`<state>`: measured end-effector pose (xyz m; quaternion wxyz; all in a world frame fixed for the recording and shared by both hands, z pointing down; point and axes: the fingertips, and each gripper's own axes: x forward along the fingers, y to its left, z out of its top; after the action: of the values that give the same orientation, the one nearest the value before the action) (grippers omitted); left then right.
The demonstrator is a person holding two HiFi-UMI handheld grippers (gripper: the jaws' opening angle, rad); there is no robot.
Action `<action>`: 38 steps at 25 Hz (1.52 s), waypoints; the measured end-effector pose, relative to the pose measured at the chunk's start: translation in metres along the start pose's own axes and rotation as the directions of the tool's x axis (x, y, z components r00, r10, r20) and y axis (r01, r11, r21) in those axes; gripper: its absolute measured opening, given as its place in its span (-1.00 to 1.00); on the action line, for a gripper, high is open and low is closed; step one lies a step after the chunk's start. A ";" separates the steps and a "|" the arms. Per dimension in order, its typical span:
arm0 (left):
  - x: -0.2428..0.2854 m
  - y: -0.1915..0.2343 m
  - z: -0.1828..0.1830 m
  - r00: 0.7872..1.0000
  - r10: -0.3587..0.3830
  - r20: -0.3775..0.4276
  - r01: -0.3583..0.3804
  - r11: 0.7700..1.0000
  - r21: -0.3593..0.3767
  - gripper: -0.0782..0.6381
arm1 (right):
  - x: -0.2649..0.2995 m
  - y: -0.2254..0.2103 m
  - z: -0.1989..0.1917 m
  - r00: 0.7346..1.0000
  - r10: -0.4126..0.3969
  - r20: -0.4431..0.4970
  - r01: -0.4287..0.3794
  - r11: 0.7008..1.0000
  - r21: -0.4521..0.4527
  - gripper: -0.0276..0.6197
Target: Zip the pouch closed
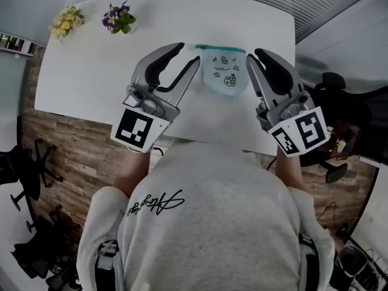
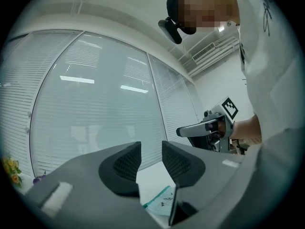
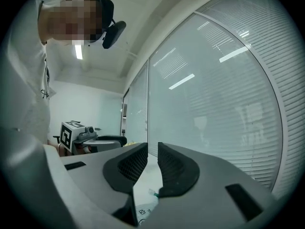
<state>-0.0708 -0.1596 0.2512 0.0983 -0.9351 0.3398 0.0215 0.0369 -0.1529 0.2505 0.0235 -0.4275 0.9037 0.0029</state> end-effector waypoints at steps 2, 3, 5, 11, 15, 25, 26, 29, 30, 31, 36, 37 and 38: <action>-0.002 -0.002 0.005 1.000 -0.008 0.011 0.008 1.000 -0.003 -0.43 | 0.000 0.002 0.003 1.000 0.005 0.006 -0.005 1.000 -0.008 -0.76; -0.002 -0.003 0.007 1.000 -0.012 0.018 0.012 1.000 -0.004 -0.46 | 0.000 0.003 0.003 1.000 0.009 0.004 -0.009 1.000 -0.011 -0.81; -0.004 -0.004 0.009 1.000 -0.013 0.024 0.013 1.000 -0.001 -0.51 | 0.003 0.005 0.002 1.000 0.025 -0.001 -0.025 1.000 -0.009 -0.89; -0.009 0.000 0.013 0.999 0.001 0.038 0.000 1.000 -0.025 -0.70 | 0.005 0.022 0.006 0.996 0.093 0.014 -0.092 0.994 -0.057 -0.91; -0.009 -0.003 0.016 0.999 -0.009 0.043 0.010 1.000 -0.014 -0.73 | 0.003 0.026 0.008 0.994 0.104 0.026 -0.102 0.993 -0.066 -0.91; -0.009 -0.007 0.023 0.998 -0.021 0.062 0.022 0.999 -0.028 -0.78 | 0.003 0.034 0.011 0.996 0.084 0.013 -0.082 0.991 -0.104 -0.91; -0.009 -0.008 0.025 0.997 -0.025 0.067 0.027 0.999 -0.029 -0.78 | 0.003 0.034 0.012 0.996 0.084 0.016 -0.082 0.992 -0.097 -0.91; -0.010 -0.011 0.028 0.997 -0.035 0.069 0.037 0.999 -0.022 -0.78 | 0.002 0.035 0.013 0.995 0.093 0.020 -0.091 0.992 -0.090 -0.91; -0.010 -0.012 0.029 0.997 -0.039 0.069 0.040 0.999 -0.021 -0.78 | 0.002 0.036 0.013 0.995 0.098 0.022 -0.095 0.992 -0.081 -0.91; -0.010 -0.013 0.028 0.997 -0.041 0.067 0.042 0.999 -0.019 -0.78 | 0.002 0.035 0.013 0.994 0.102 0.026 -0.100 0.993 -0.065 -0.91; -0.012 -0.013 0.026 0.997 -0.046 0.054 0.047 0.999 -0.019 -0.78 | 0.000 0.034 0.015 0.995 0.097 0.033 -0.096 0.994 -0.044 -0.91; -0.012 -0.014 0.025 0.997 -0.049 0.052 0.050 0.999 -0.018 -0.78 | 0.000 0.034 0.015 0.995 0.095 0.031 -0.093 0.994 -0.051 -0.91; -0.012 -0.014 0.024 0.997 -0.053 0.050 0.054 0.998 -0.016 -0.78 | -0.001 0.034 0.015 0.995 0.094 0.030 -0.092 0.994 -0.055 -0.91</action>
<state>-0.0700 -0.1368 0.2308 0.0990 -0.9438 0.3120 0.0451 0.0114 -0.1299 0.2354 0.0264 -0.3852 0.9218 0.0350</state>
